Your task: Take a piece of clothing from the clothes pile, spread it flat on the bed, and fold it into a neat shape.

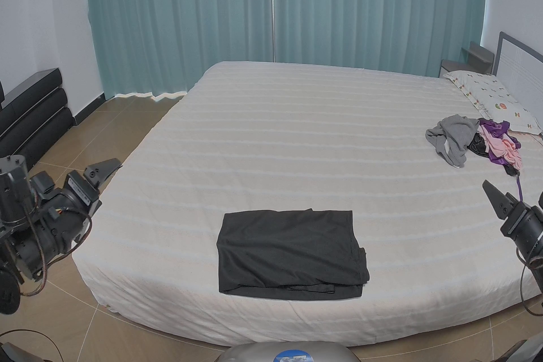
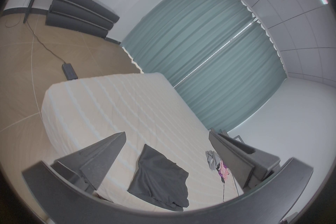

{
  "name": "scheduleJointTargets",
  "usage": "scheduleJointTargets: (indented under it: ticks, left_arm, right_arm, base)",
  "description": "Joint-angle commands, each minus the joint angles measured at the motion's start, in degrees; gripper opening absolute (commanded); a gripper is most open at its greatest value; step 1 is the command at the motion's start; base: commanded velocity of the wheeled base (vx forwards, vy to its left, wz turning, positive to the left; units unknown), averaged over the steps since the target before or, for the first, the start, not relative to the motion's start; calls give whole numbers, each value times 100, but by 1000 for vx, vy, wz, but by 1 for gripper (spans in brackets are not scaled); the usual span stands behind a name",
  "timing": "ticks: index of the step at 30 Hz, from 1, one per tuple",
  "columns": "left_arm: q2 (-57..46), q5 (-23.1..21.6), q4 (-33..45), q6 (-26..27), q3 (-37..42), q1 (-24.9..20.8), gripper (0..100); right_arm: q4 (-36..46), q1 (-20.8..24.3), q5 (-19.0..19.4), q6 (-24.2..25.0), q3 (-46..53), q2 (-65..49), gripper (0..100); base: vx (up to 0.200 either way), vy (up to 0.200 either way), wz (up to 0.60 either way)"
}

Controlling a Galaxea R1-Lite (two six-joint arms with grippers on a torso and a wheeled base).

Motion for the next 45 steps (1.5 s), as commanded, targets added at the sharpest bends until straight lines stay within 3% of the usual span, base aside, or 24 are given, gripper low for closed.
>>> scheduleJointTargets:
  ticks: [1,2,4,5,10,17,24,31,37,40,45]
  left_arm:
    - [-2001,402,288,593,682,2,100]
    - [-2036,402,314,628,682,2,100]
    - [-2695,507,877,1120,725,-16,100]
    - [-2775,516,947,1155,725,-16,100]
    - [-4137,727,2336,1753,488,2,100]
    - [-5499,841,3900,2271,172,28,100]
    - [-6185,824,4972,2597,-180,336,100]
    - [-6642,841,5157,2737,-180,406,100]
    - [-7011,771,5245,3221,-162,977,100]
    - [-7195,762,5289,3370,-153,1021,100]
    - [-7635,771,5473,3739,-83,1065,100]
  right_arm:
    - [2182,-82,60,-493,75,-2779,100]
    - [2252,-73,69,-511,66,-2840,100]
    - [3430,-29,122,-704,-127,-3798,100]
    - [3562,-29,122,-713,-162,-3895,100]
    - [6031,-56,131,-827,-1033,-5372,100]
    - [7763,-56,60,-1618,-1657,-6312,100]
    - [7991,-214,-19,-2198,-1780,-6655,100]
    - [8440,-407,7,-2304,-1780,-7200,100]
    - [8334,-433,7,-2401,-1832,-7200,100]
    - [8325,-451,-72,-2453,-1727,-7200,100]
    - [7605,-451,-379,-2488,-1279,-7200,100]
  base:
    - [0,0,0]
    - [0,0,0]
    - [0,0,0]
    - [0,0,0]
    - [0,0,0]
    - [0,0,0]
    - [0,0,0]
    - [0,0,0]
    - [0,0,0]
    - [0,0,0]
    - [0,0,0]
